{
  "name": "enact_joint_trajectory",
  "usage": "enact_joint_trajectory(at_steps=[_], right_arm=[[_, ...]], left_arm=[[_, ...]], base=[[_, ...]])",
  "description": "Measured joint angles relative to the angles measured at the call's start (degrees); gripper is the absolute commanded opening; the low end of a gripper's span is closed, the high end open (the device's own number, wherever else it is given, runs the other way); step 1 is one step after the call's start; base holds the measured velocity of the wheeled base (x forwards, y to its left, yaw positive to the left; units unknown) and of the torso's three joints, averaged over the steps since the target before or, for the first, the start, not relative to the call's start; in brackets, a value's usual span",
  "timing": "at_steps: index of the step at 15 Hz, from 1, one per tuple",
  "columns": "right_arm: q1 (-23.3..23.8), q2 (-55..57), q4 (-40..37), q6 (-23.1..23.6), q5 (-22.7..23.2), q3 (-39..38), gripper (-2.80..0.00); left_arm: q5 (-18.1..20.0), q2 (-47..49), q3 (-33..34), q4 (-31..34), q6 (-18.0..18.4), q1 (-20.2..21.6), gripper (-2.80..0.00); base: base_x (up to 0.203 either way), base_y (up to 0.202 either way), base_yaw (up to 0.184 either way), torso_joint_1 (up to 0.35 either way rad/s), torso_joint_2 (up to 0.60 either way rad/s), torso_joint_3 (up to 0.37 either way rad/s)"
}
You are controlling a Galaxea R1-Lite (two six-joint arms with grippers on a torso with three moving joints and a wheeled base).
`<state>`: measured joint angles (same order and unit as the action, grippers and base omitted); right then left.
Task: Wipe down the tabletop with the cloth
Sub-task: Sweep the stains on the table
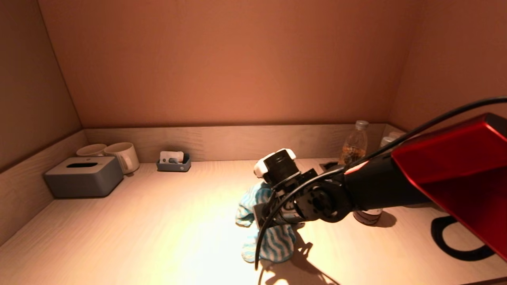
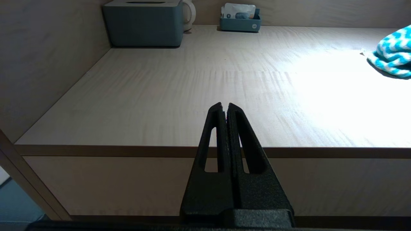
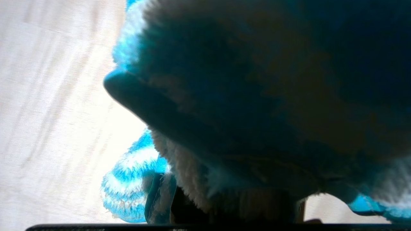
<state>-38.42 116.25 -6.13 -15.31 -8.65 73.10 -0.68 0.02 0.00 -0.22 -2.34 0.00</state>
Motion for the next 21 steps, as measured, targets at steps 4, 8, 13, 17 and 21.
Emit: enact_joint_trajectory(at_steps=[4,8,13,17,21], right_arm=[[-7.2,3.0,-2.3,-3.2,-1.5,6.9,-2.8],[-12.5,4.8,-3.6,-4.2,-3.1,10.7,-2.8],[-21.5,2.9,-5.2,-5.1,-6.1,3.3,-2.8],[-21.3,-3.4,-5.1,-5.1,-6.8,-5.0,-2.8],[-10.3,-7.2,-5.2,-4.1,-6.8,-6.5,-2.8]], left_arm=[[0.0,0.0,0.0,0.0,0.0,0.0,-2.8],[0.0,0.0,0.0,0.0,0.0,0.0,-2.8],[0.0,0.0,0.0,0.0,0.0,0.0,-2.8],[0.0,0.0,0.0,0.0,0.0,0.0,-2.8],[0.0,0.0,0.0,0.0,0.0,0.0,-2.8]], base=[[0.0,0.0,0.0,0.0,0.0,0.0],[0.0,0.0,0.0,0.0,0.0,0.0],[0.0,0.0,0.0,0.0,0.0,0.0],[0.0,0.0,0.0,0.0,0.0,0.0],[0.0,0.0,0.0,0.0,0.0,0.0]])
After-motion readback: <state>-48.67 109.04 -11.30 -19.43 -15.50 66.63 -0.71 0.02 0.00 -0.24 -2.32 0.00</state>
